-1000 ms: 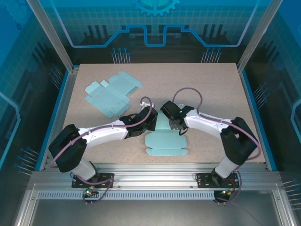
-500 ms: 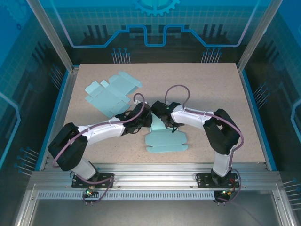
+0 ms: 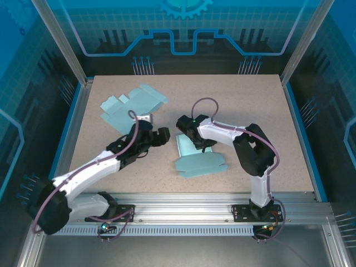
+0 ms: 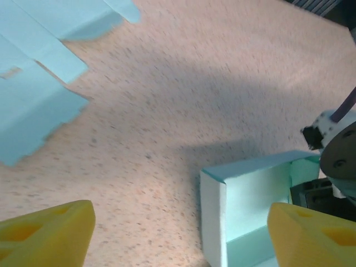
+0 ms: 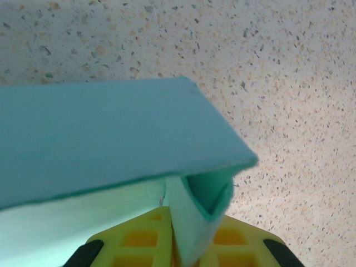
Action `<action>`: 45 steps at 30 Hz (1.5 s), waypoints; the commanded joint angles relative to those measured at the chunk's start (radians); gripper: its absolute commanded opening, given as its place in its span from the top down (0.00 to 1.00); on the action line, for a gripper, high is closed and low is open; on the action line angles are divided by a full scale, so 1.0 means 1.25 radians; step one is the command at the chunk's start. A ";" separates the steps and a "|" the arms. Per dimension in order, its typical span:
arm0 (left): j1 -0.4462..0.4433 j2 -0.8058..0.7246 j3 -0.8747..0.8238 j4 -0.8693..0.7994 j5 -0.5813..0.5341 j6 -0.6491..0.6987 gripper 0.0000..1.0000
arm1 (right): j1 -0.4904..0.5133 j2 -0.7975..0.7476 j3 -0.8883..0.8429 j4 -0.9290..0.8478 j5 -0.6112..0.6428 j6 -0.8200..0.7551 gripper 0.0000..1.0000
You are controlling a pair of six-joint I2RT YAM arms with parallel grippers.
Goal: Fold the paper box
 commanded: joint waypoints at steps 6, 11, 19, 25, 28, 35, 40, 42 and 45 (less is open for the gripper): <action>0.043 -0.221 -0.056 -0.091 -0.046 0.031 0.11 | -0.027 0.171 0.095 -0.149 -0.010 -0.101 0.86; 0.044 -0.268 -0.073 -0.097 -0.054 0.044 0.09 | -0.023 0.254 0.166 -0.156 -0.033 -0.114 0.87; 0.044 -0.259 -0.083 -0.083 -0.055 0.052 0.08 | 0.024 0.328 0.223 -0.174 -0.020 -0.118 0.88; 0.044 -0.215 -0.067 -0.092 -0.054 0.067 0.07 | 0.038 0.286 0.213 -0.186 0.013 -0.104 0.83; 0.045 -0.201 -0.066 -0.090 -0.040 0.075 0.06 | 0.038 0.229 0.209 -0.184 0.014 -0.113 0.73; 0.045 -0.162 -0.047 -0.103 0.006 0.101 0.05 | 0.033 0.167 0.257 -0.204 0.001 -0.149 0.21; 0.045 -0.136 -0.039 -0.103 0.016 0.116 0.06 | 0.033 0.164 0.303 -0.237 0.011 -0.167 0.21; 0.044 -0.114 -0.032 -0.105 0.019 0.126 0.10 | 0.035 0.154 0.319 -0.249 0.013 -0.171 0.21; 0.045 -0.064 -0.016 -0.108 0.019 0.142 0.16 | 0.041 0.120 0.341 -0.264 0.007 -0.181 0.21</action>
